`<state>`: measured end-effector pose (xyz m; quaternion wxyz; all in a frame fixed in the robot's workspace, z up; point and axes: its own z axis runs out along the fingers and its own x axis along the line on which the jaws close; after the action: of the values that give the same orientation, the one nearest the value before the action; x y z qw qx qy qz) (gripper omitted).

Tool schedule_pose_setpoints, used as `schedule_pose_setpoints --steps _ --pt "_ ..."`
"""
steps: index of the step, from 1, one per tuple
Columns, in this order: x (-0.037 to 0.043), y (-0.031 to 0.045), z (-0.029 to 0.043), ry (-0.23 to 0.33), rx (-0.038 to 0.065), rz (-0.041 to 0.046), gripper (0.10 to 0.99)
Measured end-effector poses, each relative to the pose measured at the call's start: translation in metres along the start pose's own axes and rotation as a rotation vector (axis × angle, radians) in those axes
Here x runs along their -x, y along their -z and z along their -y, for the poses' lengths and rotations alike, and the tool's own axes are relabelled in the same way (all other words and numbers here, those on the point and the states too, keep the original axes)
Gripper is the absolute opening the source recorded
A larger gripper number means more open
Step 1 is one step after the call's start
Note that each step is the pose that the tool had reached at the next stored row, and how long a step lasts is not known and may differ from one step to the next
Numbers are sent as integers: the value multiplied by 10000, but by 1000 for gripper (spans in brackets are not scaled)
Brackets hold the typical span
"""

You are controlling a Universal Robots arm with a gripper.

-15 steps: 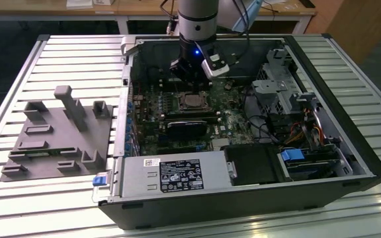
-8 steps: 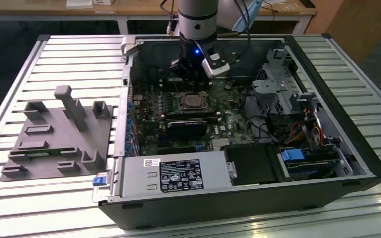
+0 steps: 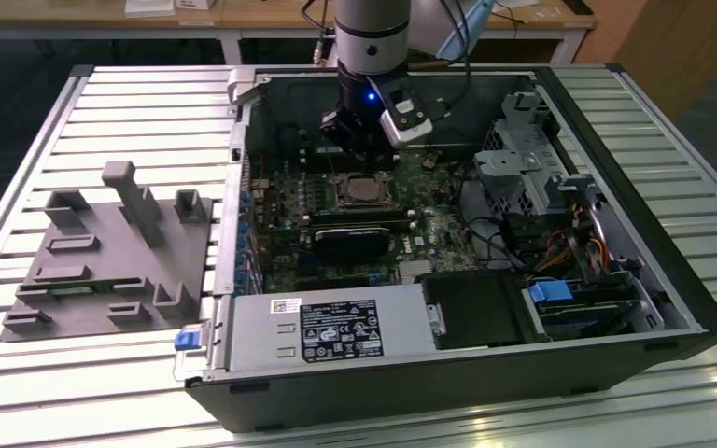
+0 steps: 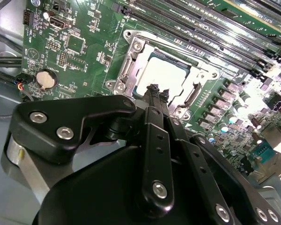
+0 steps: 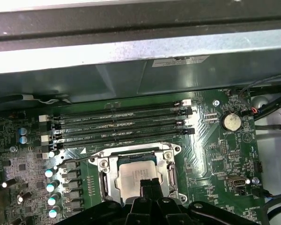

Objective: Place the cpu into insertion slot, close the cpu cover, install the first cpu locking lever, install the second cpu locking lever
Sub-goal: 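Install the first cpu locking lever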

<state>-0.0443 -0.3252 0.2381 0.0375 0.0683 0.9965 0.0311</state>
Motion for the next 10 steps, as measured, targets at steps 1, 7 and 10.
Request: schedule_pose_setpoints --steps 1,7,10 --pt "-4 1 0 -2 -1 0 102" --pt "-151 11 14 -7 0 0 102" --pt "-250 18 21 -19 0 2 102"
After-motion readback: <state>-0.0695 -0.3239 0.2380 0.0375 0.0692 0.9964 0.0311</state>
